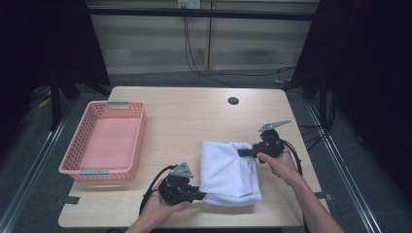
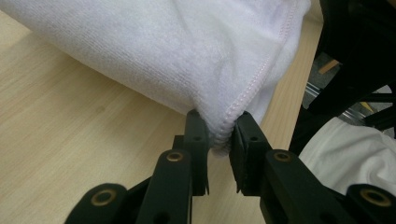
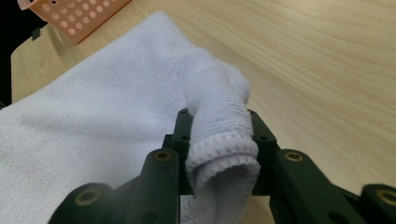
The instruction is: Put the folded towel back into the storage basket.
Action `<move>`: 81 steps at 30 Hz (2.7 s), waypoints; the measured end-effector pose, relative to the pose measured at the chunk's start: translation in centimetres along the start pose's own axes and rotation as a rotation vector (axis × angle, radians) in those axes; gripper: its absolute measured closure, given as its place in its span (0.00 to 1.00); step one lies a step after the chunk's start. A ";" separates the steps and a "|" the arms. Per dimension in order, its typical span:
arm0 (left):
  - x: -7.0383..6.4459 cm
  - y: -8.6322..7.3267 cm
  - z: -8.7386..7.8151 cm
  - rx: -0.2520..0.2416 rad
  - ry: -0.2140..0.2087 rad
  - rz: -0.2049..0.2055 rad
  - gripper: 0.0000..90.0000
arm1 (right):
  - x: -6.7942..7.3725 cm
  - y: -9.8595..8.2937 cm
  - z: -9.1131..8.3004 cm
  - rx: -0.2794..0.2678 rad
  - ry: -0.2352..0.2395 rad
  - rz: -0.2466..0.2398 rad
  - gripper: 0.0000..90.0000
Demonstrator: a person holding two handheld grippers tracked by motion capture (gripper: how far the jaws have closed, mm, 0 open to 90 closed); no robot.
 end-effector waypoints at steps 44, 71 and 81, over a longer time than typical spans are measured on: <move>5.8 2.3 -8.0 -0.153 0.098 -0.059 0.87 | 1.8 10.0 2.6 -0.055 0.064 -0.050 0.79; 10.2 -0.2 -16.1 -0.231 0.208 -0.122 0.88 | 6.7 18.3 8.1 -0.043 0.135 -0.134 0.79; 12.9 -2.0 -19.6 -0.256 0.247 -0.195 0.88 | 8.8 21.4 11.2 -0.034 0.154 -0.145 0.79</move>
Point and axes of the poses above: each handheld gripper's, and its own axes: z roughly forward along the jaws, y roughly out of its top, x roughly to its left, the point moved 7 cm from there along z, roughly forward along the jaws, and after that the axes turned 4 degrees about y, right-handed, at the moved point
